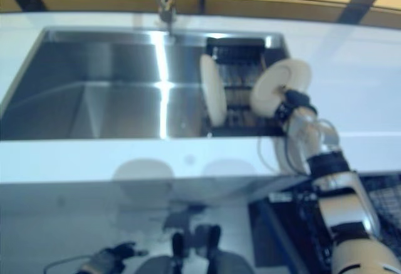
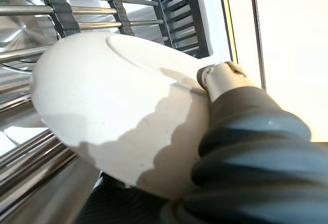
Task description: Take plates into dishwasher
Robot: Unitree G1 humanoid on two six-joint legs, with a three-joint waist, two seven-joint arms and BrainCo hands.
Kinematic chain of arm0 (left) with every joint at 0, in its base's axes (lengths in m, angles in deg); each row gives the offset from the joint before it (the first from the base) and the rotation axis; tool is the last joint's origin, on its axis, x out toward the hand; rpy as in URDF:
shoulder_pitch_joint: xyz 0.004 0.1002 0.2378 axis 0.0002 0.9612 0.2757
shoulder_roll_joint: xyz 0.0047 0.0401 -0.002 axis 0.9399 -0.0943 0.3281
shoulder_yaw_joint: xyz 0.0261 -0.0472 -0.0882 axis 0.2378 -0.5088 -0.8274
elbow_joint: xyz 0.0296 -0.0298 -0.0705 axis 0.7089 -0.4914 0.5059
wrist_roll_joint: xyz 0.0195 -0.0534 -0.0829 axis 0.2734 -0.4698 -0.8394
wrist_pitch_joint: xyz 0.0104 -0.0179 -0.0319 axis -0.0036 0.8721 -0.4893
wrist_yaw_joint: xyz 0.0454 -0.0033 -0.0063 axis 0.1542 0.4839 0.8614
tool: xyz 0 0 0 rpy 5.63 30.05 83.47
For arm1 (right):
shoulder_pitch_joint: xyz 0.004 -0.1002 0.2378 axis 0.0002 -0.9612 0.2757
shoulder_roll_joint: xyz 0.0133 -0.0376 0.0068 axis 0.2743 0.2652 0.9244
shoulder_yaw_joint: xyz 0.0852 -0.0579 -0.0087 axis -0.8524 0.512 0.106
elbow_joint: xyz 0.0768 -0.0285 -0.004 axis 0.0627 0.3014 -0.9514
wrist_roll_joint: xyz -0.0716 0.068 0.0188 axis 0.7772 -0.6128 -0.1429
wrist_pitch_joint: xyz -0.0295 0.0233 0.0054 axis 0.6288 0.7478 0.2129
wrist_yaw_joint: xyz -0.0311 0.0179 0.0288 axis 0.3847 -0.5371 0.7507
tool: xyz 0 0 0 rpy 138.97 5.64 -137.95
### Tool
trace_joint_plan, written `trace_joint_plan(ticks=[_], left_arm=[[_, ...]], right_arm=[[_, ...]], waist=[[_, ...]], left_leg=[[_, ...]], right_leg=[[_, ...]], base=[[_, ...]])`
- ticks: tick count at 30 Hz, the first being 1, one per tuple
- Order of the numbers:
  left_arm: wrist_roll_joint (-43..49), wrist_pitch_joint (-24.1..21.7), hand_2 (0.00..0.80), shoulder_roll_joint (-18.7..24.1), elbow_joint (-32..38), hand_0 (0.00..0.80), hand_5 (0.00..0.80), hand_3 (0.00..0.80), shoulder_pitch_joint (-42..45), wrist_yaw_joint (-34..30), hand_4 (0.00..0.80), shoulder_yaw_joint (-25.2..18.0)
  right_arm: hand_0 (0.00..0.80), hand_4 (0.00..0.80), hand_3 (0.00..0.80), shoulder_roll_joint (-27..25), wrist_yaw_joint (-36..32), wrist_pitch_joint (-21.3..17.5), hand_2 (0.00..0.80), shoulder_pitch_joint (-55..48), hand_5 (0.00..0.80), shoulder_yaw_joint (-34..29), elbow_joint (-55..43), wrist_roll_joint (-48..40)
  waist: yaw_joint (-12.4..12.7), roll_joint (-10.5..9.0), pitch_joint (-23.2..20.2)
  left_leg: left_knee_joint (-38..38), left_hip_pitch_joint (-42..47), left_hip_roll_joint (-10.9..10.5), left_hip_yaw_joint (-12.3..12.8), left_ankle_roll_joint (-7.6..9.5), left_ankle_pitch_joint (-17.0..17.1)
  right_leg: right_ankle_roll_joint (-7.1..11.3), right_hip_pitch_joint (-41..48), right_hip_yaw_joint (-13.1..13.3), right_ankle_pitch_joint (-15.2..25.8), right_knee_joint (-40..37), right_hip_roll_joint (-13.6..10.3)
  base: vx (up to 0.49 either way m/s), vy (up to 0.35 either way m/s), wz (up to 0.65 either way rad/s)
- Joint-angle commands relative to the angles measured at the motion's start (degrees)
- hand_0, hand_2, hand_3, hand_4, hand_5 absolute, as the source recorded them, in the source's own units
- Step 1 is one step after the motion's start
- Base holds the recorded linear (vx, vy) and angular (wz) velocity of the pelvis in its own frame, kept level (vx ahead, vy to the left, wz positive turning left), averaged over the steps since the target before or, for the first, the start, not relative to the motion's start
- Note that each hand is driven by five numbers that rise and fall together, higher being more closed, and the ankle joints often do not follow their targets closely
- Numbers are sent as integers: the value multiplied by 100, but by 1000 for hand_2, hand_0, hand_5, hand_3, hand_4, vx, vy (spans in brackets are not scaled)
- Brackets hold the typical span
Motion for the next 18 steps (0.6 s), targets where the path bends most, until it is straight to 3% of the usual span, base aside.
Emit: trace_joint_plan(ticks=[1, 7, 18], left_arm=[[-188, -49, 0, 93, -25, 0, 0, 0, -145, 54, 0, 366], [-121, -68, 0, 64, -31, 0, 0, 0, -67, 51, 0, 340], [-14, -127, 0, 21, -92, 0, 0, 0, 94, 60, 0, 390]], right_arm=[[800, 800, 800, -498, 7, -484, 800, 670, 800, -167, 202, 433], [800, 800, 800, -557, -99, -1140, 800, 643, 800, -264, -103, 953], [800, 800, 800, -418, -338, -1796, 800, 332, 800, -483, -1105, 1206]], waist=[[287, 70, -160], [294, 87, -220], [266, 161, -413]], left_leg=[[196, -149, -77, -148, 245, -844], [171, -99, -87, -162, 243, -853], [70, -5, -91, -132, 232, -857]], right_leg=[[327, -87, -164, -934, 713, -245], [335, -32, -194, -951, 691, -252], [322, 107, -275, -994, 573, -261]], base=[[0, 0, 0], [0, 0, 0], [-3, -7, 2]])
